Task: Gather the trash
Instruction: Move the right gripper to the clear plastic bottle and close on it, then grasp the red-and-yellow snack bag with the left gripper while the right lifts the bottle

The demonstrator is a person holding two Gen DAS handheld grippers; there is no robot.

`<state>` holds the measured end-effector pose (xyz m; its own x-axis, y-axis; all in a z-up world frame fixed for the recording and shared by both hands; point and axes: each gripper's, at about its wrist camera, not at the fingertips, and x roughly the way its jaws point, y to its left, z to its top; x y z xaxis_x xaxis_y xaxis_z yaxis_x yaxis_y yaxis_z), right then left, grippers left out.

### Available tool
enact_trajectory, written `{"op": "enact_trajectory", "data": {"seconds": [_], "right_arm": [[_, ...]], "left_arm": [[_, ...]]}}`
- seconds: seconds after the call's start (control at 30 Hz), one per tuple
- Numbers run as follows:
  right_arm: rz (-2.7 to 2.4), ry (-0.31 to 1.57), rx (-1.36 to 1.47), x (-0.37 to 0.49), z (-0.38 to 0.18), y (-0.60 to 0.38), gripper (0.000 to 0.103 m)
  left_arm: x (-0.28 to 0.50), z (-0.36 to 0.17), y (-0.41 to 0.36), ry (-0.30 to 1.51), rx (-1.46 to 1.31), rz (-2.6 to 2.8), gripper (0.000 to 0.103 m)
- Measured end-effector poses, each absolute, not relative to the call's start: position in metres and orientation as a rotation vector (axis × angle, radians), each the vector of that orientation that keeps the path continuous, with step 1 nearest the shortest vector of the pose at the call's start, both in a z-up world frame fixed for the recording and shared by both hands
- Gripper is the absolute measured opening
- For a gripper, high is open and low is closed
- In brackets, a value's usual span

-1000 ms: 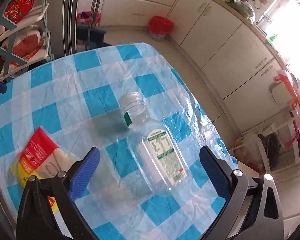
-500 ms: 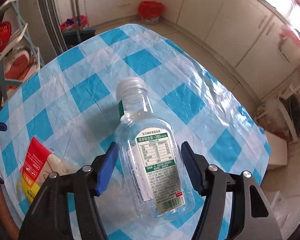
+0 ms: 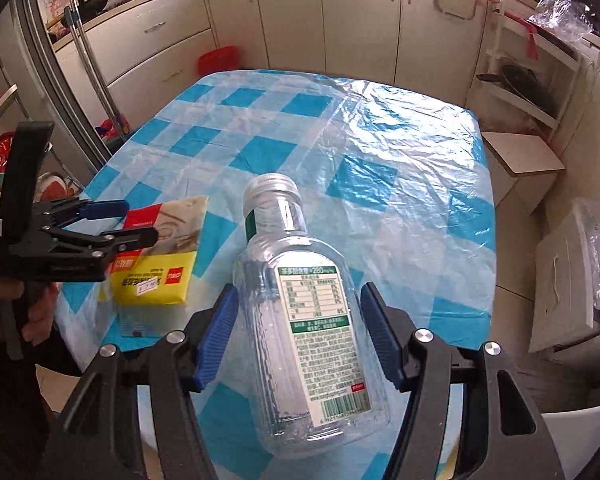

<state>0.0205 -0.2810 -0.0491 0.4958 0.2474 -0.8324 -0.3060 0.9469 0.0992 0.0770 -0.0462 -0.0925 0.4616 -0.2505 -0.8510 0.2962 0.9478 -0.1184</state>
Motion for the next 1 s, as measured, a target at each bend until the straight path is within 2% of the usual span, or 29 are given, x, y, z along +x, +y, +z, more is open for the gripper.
{"op": "enact_trajectory", "data": {"seconds": [0.03, 0.13, 0.23, 0.47, 0.5, 0.57, 0.6, 0.63, 0.83, 0.87, 0.97, 1.0], "right_arm": [[0.341, 0.988, -0.079, 0.016, -0.049, -0.274, 0.062], [0.350, 0.974, -0.119, 0.011, -0.053, -0.256, 0.061], [0.378, 1.015, -0.117, 0.013, -0.067, -0.250, 0.055], [0.381, 1.039, -0.108, 0.016, -0.080, -0.250, 0.056], [0.381, 1.041, -0.111, 0.016, -0.081, -0.249, 0.056], [0.381, 1.047, -0.120, 0.016, -0.085, -0.249, 0.056], [0.382, 1.050, -0.125, 0.016, -0.086, -0.249, 0.056], [0.383, 1.049, -0.125, 0.015, -0.087, -0.249, 0.056], [0.397, 1.044, -0.142, 0.014, -0.087, -0.245, 0.057], [0.401, 1.043, -0.141, 0.014, -0.087, -0.245, 0.057], [0.408, 1.040, -0.143, 0.014, -0.087, -0.244, 0.058], [0.410, 1.039, -0.141, 0.014, -0.087, -0.244, 0.058]], "left_arm": [[0.076, -0.092, -0.048, 1.034, 0.046, -0.351, 0.036], [0.074, -0.092, -0.049, 1.046, 0.005, -0.384, 0.009], [0.072, -0.091, -0.045, 1.056, -0.047, -0.426, 0.000], [0.065, -0.086, -0.047, 1.081, -0.130, -0.525, 0.000], [0.064, -0.086, -0.047, 1.081, -0.114, -0.498, 0.004], [0.061, -0.085, -0.041, 1.083, -0.101, -0.442, 0.031], [0.061, -0.084, -0.037, 1.069, -0.105, -0.407, 0.061], [0.060, -0.082, -0.033, 1.044, -0.114, -0.379, 0.072], [0.067, -0.091, -0.051, 1.070, -0.129, -0.465, 0.072], [0.066, -0.091, -0.057, 1.069, -0.132, -0.501, 0.070], [0.064, -0.094, -0.068, 1.085, -0.151, -0.554, 0.037], [0.064, -0.095, -0.071, 1.097, -0.147, -0.564, 0.018]]}}
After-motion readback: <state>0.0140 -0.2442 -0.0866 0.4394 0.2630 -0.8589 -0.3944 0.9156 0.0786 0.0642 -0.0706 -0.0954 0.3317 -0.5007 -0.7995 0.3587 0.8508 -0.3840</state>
